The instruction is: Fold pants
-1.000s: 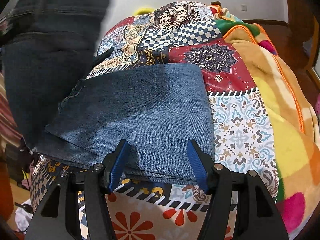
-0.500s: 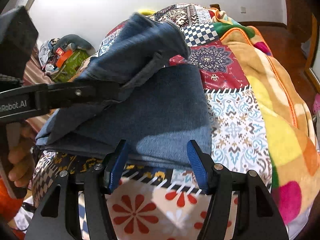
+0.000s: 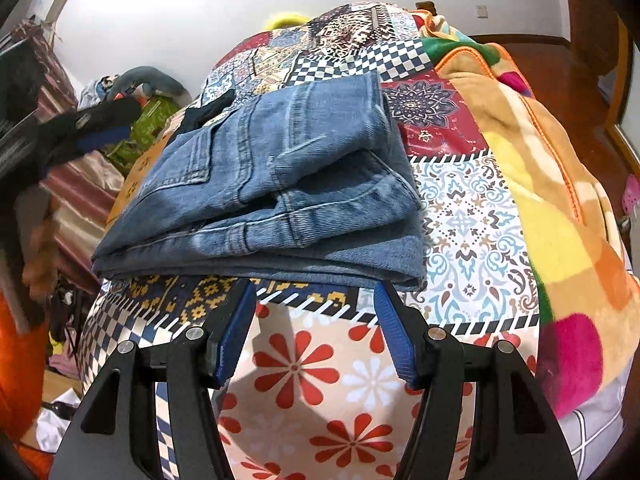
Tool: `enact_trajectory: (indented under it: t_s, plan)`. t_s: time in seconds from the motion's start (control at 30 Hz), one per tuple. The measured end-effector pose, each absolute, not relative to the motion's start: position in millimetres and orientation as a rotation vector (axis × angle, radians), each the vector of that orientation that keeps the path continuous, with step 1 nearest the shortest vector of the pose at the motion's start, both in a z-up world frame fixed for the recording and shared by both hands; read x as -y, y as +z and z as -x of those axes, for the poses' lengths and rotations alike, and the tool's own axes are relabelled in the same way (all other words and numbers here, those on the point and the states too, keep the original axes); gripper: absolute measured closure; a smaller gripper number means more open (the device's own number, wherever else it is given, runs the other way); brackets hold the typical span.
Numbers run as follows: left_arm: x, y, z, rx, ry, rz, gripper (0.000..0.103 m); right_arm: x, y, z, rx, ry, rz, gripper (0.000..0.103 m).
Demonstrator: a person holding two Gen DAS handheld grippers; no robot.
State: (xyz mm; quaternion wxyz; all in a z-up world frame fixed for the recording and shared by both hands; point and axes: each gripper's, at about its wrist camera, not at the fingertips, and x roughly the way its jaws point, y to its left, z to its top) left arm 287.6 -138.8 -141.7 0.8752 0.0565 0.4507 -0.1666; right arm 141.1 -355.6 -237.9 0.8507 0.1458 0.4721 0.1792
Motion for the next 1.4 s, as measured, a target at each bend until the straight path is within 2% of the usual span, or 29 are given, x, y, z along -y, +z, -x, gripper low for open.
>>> enact_trajectory:
  t_s: [0.13,0.27,0.43,0.7,0.93,1.13,1.4]
  plan:
    - [99.3,-157.4,-343.5,-0.962,-0.178,-0.156,0.001,348.0,-236.0,-142.7,-1.0,0.396,-0.294,0.045]
    - [77.5,-194.2,-385.8,-1.067,-0.103,-0.177,0.001,336.5,-238.2,-151.4,-1.023,0.413,-0.287,0.045]
    - [57.4,-245.7,-402.7,-1.188,-0.144,-0.218,0.001,316.0,-242.6,-170.9,-1.074,0.441,-0.232,0.042]
    - [-6.7,-254.3,-365.6,-1.126,-0.157,-0.098,0.0,298.2,-235.0,-217.2,-1.107,0.466,-0.082,0.042]
    - [-61.4,-252.5,-309.9,-1.159,-0.095,0.009,0.0,268.0,-226.9,-274.2,-1.036,0.486,-0.047,0.043]
    - [-55.9,-243.6,-252.4,-1.169,-0.099,0.048,0.0,265.7,-221.2,-273.6,-0.988,0.445,-0.045,0.043]
    - [-13.4,-234.1,-231.0,-1.167,-0.22,0.133,0.001,291.6,-188.7,-223.8,-0.917,0.408,-0.03,0.043]
